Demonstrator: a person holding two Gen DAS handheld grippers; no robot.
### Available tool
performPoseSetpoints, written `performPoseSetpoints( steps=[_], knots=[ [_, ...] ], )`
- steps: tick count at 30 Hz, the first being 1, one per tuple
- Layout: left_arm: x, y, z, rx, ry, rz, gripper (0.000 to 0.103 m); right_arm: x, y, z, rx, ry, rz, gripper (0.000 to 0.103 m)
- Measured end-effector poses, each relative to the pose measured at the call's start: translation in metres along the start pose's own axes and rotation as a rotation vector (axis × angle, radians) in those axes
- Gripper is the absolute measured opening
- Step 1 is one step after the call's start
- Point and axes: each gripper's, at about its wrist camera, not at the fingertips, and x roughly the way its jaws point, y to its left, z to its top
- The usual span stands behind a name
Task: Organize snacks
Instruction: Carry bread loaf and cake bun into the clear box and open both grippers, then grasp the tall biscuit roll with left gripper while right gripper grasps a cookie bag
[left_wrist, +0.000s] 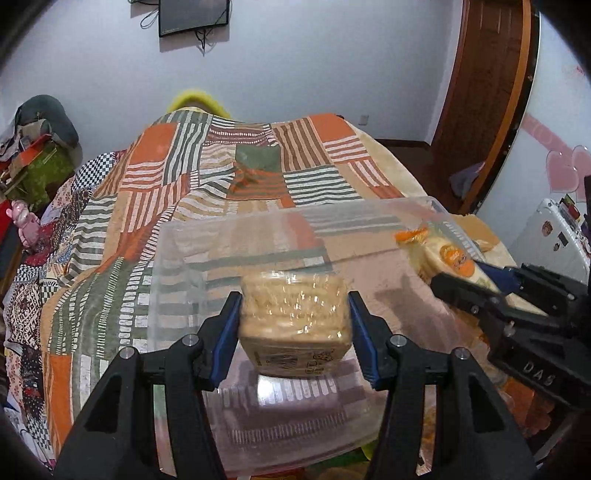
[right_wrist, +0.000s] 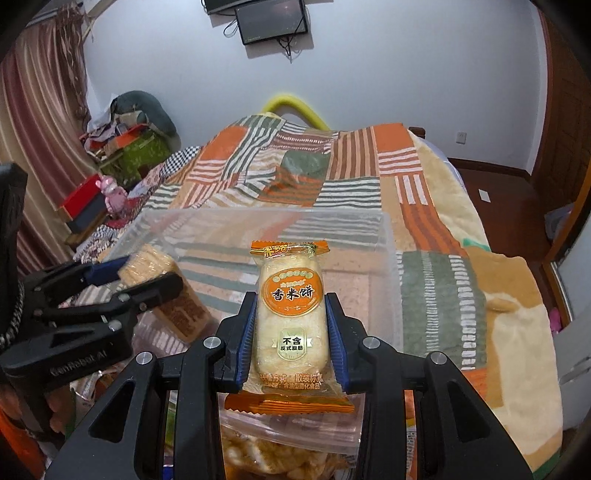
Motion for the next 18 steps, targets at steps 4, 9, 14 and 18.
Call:
performPoseSetpoints(
  steps=[4,9,14,18],
  knots=[
    [-0.01,0.0,0.002,0.011,-0.029,0.009,0.056,0.0,0.002,-0.002,-0.023,0.0,-0.021,0.034],
    [-0.026,0.0,0.002,0.024,-0.065,0.039,0.058,-0.007,0.004,0.0,-0.029,-0.005,-0.018,0.036],
    [-0.052,0.007,0.001,0.013,-0.108,0.042,0.063,-0.027,0.006,0.0,-0.035,-0.039,-0.021,0.043],
    [-0.077,0.016,-0.008,0.025,-0.142,0.066,0.068,-0.05,0.007,0.0,-0.049,-0.081,-0.024,0.048]
  ],
)
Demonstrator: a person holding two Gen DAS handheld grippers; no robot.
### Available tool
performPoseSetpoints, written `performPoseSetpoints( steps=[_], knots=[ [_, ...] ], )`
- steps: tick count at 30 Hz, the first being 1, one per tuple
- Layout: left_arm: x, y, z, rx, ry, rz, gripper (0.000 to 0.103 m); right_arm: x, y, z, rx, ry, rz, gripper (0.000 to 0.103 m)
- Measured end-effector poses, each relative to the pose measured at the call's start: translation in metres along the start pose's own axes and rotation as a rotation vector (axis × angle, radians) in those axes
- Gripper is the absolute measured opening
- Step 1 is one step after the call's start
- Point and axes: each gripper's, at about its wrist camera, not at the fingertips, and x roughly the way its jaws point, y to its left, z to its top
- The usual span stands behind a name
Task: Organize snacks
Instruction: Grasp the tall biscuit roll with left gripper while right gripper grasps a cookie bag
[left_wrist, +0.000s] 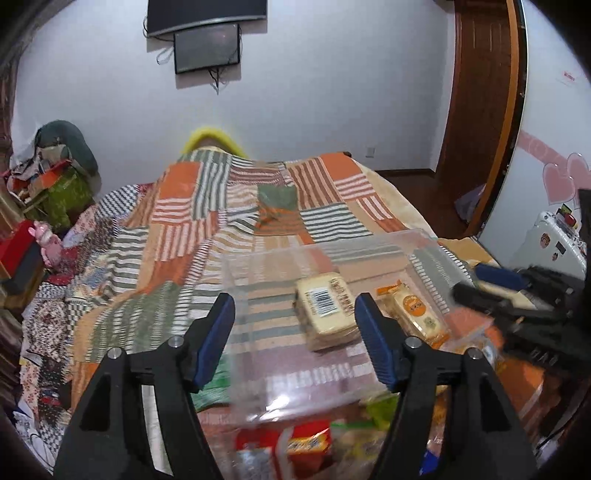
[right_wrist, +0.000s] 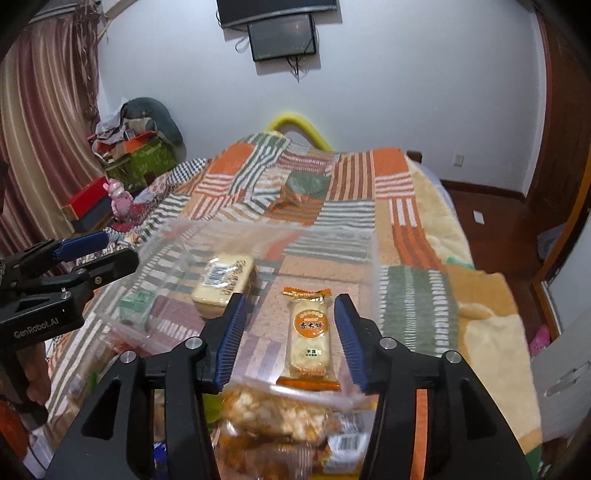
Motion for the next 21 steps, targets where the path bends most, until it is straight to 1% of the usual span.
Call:
performPoseSetpoints(
  steps=[4,8,11,15,21],
  knots=[
    [-0.021,0.017,-0.008,-0.006,-0.005,0.04,0.07,-0.025,0.001,-0.002,-0.021,-0.042,-0.005,0.05],
    [-0.038,0.034,-0.02,0.003,0.016,0.08,0.071,-0.042,0.002,-0.011,-0.026,-0.059,-0.008,0.051],
    [-0.048,0.046,-0.031,0.001,0.036,0.093,0.071,-0.051,0.004,-0.021,-0.03,-0.06,-0.015,0.052],
    [-0.059,0.058,-0.051,0.005,0.066,0.12,0.072,-0.058,0.002,-0.038,-0.036,-0.051,-0.033,0.057],
    [-0.058,0.062,-0.09,0.006,0.139,0.113,0.073,-0.056,-0.004,-0.06,-0.059,-0.019,-0.091,0.069]
  ],
)
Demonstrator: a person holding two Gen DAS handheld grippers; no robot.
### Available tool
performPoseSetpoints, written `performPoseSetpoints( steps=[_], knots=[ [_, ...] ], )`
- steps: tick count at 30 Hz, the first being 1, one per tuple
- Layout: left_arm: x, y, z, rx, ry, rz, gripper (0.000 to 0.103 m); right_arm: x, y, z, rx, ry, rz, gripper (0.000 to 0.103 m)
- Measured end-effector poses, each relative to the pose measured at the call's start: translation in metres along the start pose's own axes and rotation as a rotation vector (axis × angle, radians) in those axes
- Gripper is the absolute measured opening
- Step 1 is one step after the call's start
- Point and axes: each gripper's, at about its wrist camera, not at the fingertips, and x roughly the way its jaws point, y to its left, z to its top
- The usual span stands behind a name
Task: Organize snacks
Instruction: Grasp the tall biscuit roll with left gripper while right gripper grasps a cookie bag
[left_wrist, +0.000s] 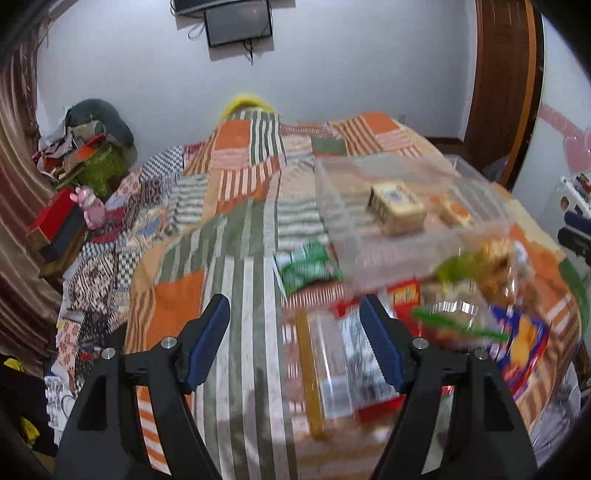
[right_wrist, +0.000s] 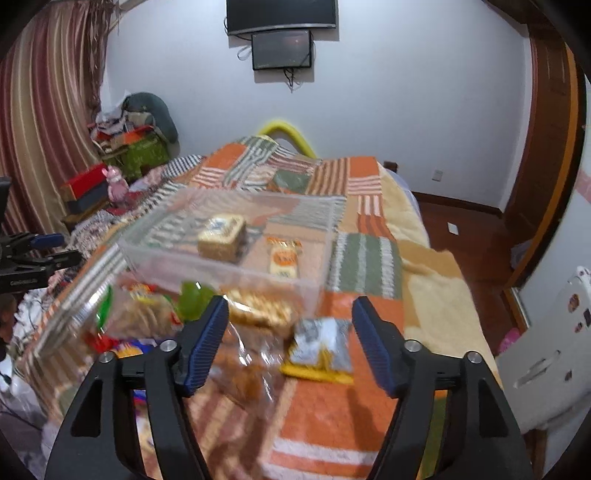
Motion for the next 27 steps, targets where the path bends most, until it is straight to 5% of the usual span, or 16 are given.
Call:
performPoseSetpoints(
  steps=[13,27],
  knots=[
    [0.042,-0.006,-0.044,-0.033,0.105,-0.033,0.073,0.028,0.016,-0.033,0.042,0.116,0.081,0.072],
    [0.072,0.004,-0.049,-0.086,0.135,-0.06,0.055,0.061,0.03,-0.039,0.079,0.2,0.158,0.072]
  ],
)
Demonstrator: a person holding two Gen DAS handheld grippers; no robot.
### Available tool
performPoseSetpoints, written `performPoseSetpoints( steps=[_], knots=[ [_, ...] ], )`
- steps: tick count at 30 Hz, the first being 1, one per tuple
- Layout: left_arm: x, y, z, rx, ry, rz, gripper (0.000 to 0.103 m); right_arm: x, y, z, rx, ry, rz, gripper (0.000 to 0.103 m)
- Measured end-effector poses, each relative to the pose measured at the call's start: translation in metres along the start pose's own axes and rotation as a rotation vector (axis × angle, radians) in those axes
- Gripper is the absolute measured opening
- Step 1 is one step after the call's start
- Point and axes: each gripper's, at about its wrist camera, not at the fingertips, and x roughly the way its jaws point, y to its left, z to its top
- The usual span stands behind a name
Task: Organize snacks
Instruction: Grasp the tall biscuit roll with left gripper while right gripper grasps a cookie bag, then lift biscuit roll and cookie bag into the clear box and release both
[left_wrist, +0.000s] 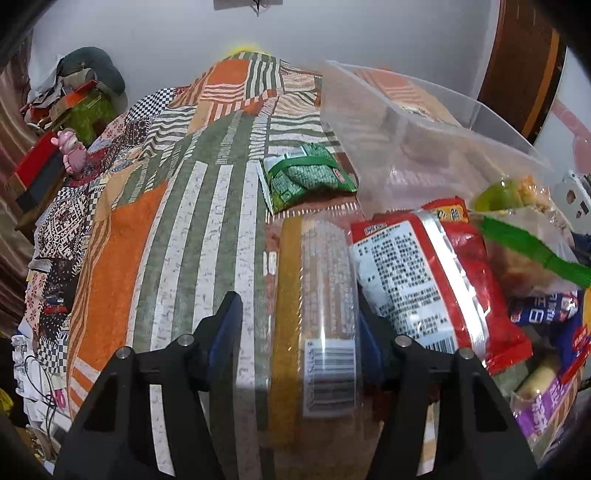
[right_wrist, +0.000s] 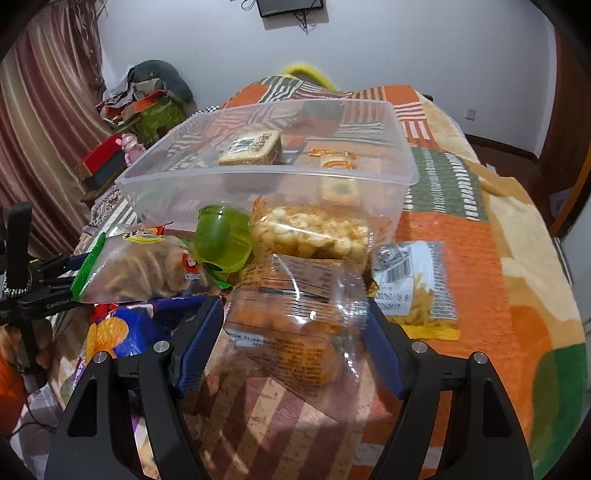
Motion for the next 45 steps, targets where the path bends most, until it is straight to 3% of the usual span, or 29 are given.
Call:
performPoseSetpoints(
  steps=[4,15,23,34,45],
  knots=[
    [-0.001,-0.006,0.0,0.014,-0.008,-0.019,0.037,0.005,-0.005,0.0,0.041,0.021,0.046,0.063],
    [-0.016,-0.005,-0.007,0.014,-0.011,0.004,0.036,-0.003,-0.005,-0.004,0.033,0.017,0.048,0.058],
    [-0.044,0.001,-0.001,-0.015,-0.073,0.029,0.036,-0.021,0.0,-0.003,0.002,-0.013,0.022,0.055],
    [-0.084,-0.009,0.029,-0.014,-0.184,0.008,0.036,-0.058,0.006,0.018,-0.067,-0.125,-0.011,0.055],
    [-0.102,-0.038,0.068,0.023,-0.284,-0.051,0.036,-0.064,0.002,0.054,-0.042,-0.232,0.007,0.055]
  ],
)
